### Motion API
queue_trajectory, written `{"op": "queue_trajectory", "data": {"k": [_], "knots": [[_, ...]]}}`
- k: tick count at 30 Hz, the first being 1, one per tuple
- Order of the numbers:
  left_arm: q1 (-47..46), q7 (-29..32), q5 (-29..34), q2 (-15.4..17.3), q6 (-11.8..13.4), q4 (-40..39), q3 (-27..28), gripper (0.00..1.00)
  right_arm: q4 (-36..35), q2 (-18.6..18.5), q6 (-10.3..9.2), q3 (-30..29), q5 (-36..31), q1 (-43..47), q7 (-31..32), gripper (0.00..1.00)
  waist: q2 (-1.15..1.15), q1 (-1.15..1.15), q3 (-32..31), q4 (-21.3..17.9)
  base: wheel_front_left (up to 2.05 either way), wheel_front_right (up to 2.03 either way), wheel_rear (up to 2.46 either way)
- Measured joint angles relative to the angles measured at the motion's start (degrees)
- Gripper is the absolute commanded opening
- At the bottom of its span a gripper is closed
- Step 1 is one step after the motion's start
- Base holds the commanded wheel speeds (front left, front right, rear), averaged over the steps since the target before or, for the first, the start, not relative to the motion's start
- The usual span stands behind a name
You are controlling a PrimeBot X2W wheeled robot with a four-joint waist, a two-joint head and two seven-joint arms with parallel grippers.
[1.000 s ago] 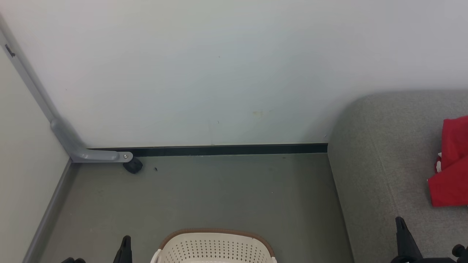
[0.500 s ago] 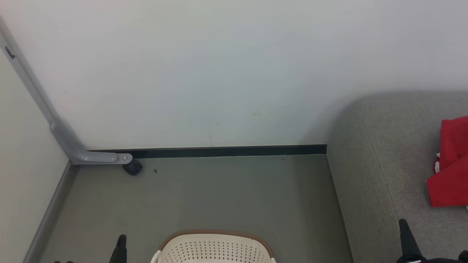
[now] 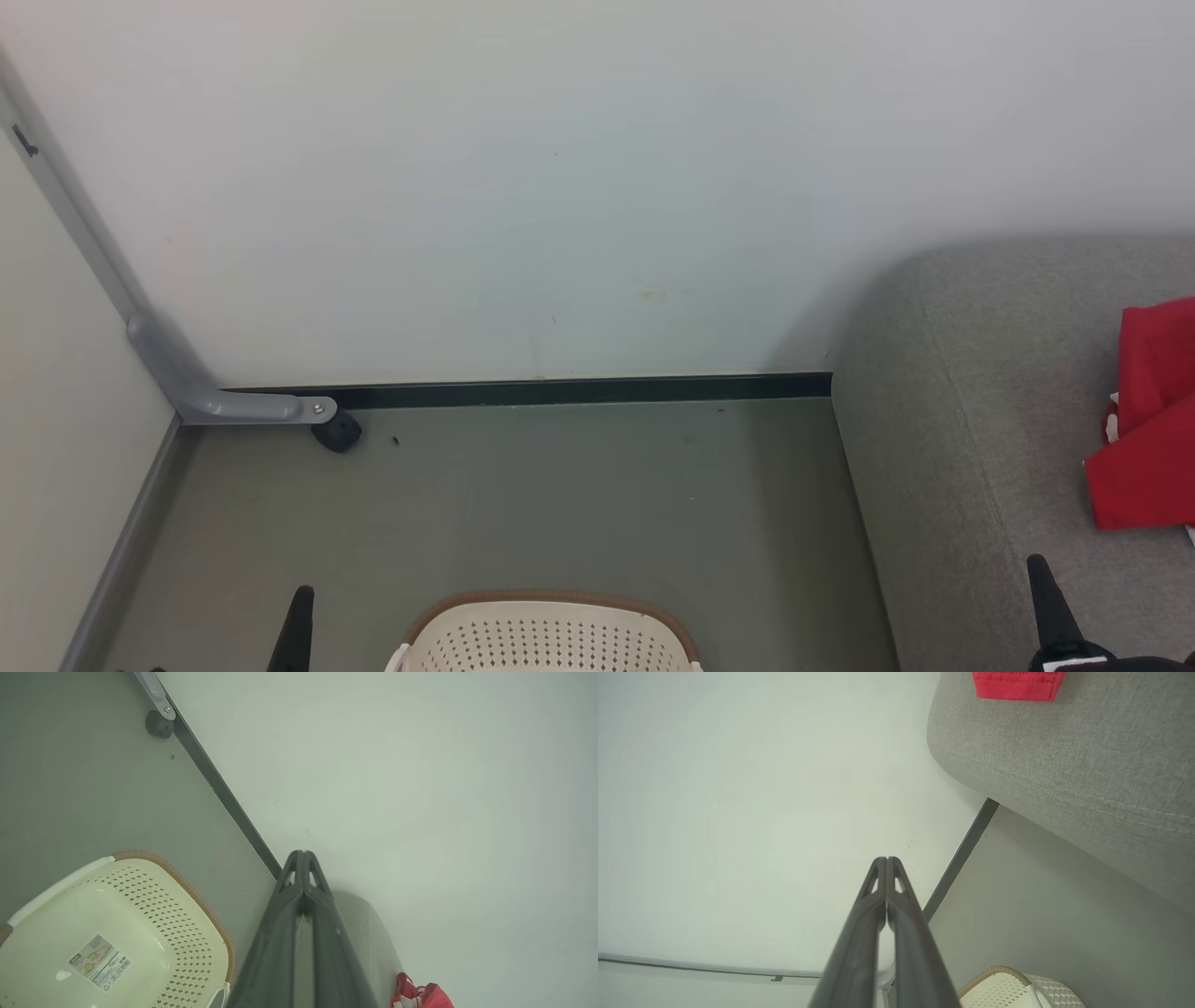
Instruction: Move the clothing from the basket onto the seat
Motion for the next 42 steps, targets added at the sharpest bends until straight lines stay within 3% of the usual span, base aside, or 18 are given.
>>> {"op": "queue_trajectory", "data": {"k": [25, 42], "knots": [[-1.1, 4.76, -18.17, -0.89, -3.56, -0.2, 4.97, 0.0, 1.44, 1.45, 1.51, -3.6, 20.84, -1.18, 4.45, 0.0, 0.0, 0.0, -0.62, -0.3, 0.0, 0.0, 0.0], [-1.2, 4.9, -18.44, -1.04, -3.96, -0.25, 5.02, 0.0, 1.45, 1.48, 1.51, -3.75, 21.11, -1.19, 4.58, 0.0, 0.0, 0.0, -0.62, -0.3, 0.0, 0.0, 0.0]]}}
